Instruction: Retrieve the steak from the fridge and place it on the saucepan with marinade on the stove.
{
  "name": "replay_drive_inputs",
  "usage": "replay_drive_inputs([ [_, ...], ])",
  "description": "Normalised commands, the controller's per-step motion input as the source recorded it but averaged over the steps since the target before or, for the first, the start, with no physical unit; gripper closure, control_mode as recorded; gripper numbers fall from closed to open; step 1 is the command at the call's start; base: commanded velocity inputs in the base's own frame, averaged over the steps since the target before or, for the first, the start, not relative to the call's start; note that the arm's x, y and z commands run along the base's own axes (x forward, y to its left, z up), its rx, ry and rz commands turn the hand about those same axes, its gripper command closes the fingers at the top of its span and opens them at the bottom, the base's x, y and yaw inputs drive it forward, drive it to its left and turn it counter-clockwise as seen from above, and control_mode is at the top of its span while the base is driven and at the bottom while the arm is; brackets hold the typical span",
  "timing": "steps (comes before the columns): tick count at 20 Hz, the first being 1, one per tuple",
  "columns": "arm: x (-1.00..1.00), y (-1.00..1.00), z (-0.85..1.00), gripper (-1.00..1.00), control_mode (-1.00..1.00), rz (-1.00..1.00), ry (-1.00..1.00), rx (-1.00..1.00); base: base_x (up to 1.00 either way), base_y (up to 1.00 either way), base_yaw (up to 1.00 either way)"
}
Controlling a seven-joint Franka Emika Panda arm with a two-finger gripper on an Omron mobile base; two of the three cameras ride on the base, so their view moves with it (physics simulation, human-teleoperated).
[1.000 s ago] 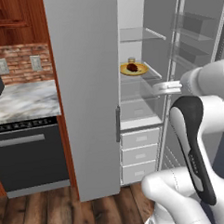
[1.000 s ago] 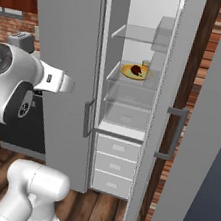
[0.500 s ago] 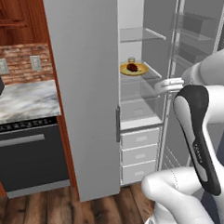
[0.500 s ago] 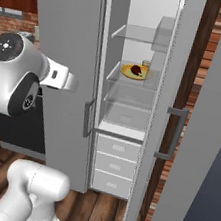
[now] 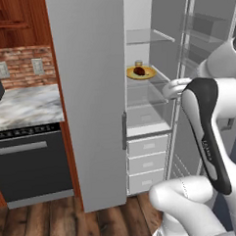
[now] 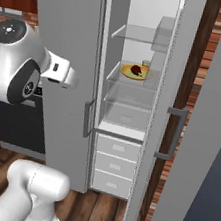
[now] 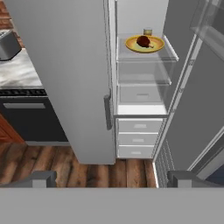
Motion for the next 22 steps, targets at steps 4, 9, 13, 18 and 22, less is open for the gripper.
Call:
replay_drive_inputs([
  [4,0.00,0.00,0.00,-1.00,-1.00,0.00,0.03,-0.02,0.00,0.00,0.00],
  [9,-0.02,0.00,-0.04,-1.00,-1.00,0.00,0.00,-0.09,0.00,0.00,0.00],
  [13,0.00,0.00,-0.03,-1.00,-1.00,0.00,0.00,-0.06,0.00,0.00,0.00],
  [18,0.00,0.00,0.00,-1.00,-1.00,0.00,0.00,0.00,0.00,0.00,0.00],
  [22,0.00,0.00,0.00,-1.00,-1.00,0.00,0.00,0.00,0.00,0.00,0.00],
])
